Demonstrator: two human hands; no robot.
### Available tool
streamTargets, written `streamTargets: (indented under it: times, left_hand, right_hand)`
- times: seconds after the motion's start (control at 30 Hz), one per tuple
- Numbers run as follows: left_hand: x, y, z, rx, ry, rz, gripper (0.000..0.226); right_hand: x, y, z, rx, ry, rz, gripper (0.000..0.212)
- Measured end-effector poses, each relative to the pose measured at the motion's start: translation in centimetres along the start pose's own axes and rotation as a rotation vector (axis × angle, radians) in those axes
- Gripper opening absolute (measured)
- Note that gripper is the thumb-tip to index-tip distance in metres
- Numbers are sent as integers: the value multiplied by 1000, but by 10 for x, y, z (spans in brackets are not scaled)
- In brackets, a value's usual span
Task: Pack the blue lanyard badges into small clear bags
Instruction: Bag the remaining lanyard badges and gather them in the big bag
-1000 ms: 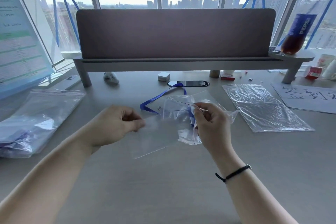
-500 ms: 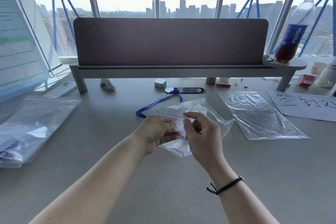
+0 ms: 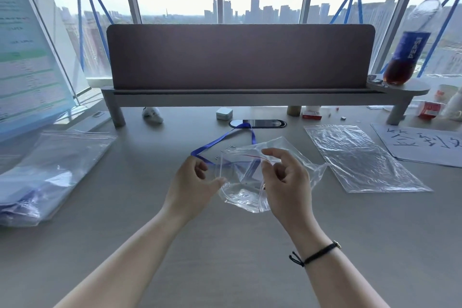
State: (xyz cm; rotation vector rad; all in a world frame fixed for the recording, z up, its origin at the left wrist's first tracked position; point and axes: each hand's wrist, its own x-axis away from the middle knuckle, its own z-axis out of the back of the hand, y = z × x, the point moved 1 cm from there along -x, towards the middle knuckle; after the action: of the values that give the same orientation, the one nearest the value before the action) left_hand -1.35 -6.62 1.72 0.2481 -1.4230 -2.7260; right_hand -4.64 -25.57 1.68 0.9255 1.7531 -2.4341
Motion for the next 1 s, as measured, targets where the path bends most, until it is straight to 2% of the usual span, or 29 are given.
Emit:
streamTargets:
  times: [0.07,0.13,0.23,0.3,0.43,0.57,0.63,0.73,0.8,0.9,0.93,1.0]
  left_hand:
    - [0,-6,-4,79,-95,83,23]
    - [-1,-8,-6,257,-141,155,8]
    - [1,-1,-3,542,-191,260,12]
    - [4,9,2,647,-238,275,14]
    - [8,21,9,735,-288,268,17]
    - [10,29,15,772,-294,280,29]
    - [11,31,20,725,-263,218,24]
    - [11,33,29,585,-226,53,11]
    - [10,40,40,501,-261,-47,11]
    - [9,58,65,343,-364,-258,12]
    - [8,66,75,282,-364,-339,11]
    - [7,84,95,169,-345,-471,10]
  right_hand:
    - [1,-1,0,-17,-15,3,21]
    - [4,-4,-1,-14,-53,20,22]
    - [11,-9,-3,92,-142,104,20]
    - [17,-9,-8,192,-202,178,20]
    - [31,-9,-20,434,-258,352,32]
    - [41,-17,-26,577,-225,502,44]
    - [43,-21,-27,595,-236,505,49]
    - [41,-31,-26,512,-205,488,39]
    - [30,-41,-24,439,-128,436,31]
    - [2,-64,-15,330,1,366,37]
    - [-9,-74,-11,275,-15,330,42]
    - [-29,-96,-5,128,-160,225,47]
